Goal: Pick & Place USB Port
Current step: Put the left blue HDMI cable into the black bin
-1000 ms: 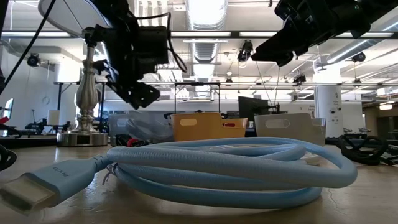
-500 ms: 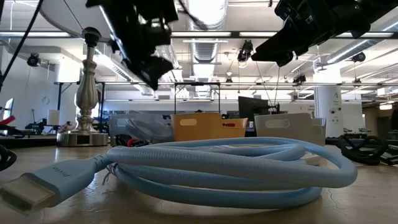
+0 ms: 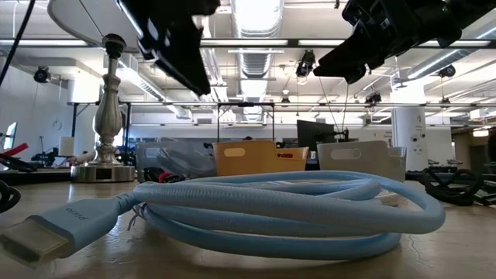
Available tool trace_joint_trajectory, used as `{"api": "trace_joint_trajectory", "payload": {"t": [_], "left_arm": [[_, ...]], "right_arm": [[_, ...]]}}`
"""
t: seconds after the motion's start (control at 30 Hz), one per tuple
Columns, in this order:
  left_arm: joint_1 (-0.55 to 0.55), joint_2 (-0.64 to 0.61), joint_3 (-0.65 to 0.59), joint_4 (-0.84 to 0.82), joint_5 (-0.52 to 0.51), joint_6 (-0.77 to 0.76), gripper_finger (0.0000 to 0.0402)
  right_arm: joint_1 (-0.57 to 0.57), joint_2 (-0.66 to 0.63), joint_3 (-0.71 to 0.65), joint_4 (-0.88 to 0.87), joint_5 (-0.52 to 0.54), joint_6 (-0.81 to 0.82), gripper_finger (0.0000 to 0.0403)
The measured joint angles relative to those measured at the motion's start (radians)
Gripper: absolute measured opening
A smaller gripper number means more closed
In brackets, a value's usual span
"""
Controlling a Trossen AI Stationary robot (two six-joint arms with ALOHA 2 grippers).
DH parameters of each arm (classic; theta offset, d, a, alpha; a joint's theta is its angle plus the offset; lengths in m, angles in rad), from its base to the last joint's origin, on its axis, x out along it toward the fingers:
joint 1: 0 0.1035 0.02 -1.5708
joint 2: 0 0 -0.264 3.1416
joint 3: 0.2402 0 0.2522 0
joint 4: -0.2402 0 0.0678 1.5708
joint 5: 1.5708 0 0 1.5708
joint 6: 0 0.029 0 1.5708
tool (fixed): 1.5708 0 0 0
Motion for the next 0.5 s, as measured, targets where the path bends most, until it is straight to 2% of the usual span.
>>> {"api": "trace_joint_trajectory", "payload": {"t": [0.23, 0.5], "left_arm": [[-0.047, 0.011, -0.001, 0.191, 0.198, 0.041, 0.0181], [-0.080, 0.140, -0.002, 0.334, 0.352, 0.107, 0.0175]], "right_arm": [[0.000, 0.000, 0.000, 0.000, 0.000, 0.000, 0.0178], [0.000, 0.000, 0.000, -0.003, 0.000, 0.003, 0.0178]]}}
